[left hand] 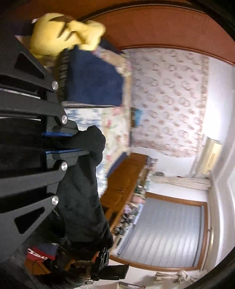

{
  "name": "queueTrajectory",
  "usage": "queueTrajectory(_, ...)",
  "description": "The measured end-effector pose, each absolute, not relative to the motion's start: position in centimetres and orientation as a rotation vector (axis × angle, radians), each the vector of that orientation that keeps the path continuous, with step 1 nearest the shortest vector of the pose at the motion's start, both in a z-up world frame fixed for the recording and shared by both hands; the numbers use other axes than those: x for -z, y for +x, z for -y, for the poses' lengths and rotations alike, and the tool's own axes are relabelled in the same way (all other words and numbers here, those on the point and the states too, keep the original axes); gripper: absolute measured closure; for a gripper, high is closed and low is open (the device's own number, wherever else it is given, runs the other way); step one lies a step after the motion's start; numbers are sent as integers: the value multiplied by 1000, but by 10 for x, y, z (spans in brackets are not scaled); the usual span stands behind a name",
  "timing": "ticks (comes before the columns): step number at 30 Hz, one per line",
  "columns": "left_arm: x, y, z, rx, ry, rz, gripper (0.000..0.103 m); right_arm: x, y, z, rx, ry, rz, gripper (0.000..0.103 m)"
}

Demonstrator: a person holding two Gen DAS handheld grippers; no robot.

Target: Fold small clothes

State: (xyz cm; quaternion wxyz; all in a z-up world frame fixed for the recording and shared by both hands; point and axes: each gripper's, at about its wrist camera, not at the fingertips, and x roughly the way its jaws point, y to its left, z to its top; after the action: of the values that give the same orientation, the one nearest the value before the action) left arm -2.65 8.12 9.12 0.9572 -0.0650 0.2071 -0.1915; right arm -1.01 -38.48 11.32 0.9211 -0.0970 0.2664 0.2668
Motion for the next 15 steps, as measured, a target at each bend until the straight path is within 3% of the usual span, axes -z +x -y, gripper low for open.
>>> queueTrajectory(15,-273,-72,-97,304,48,-97,95,-321,-65,361,-616,-192,-161,92)
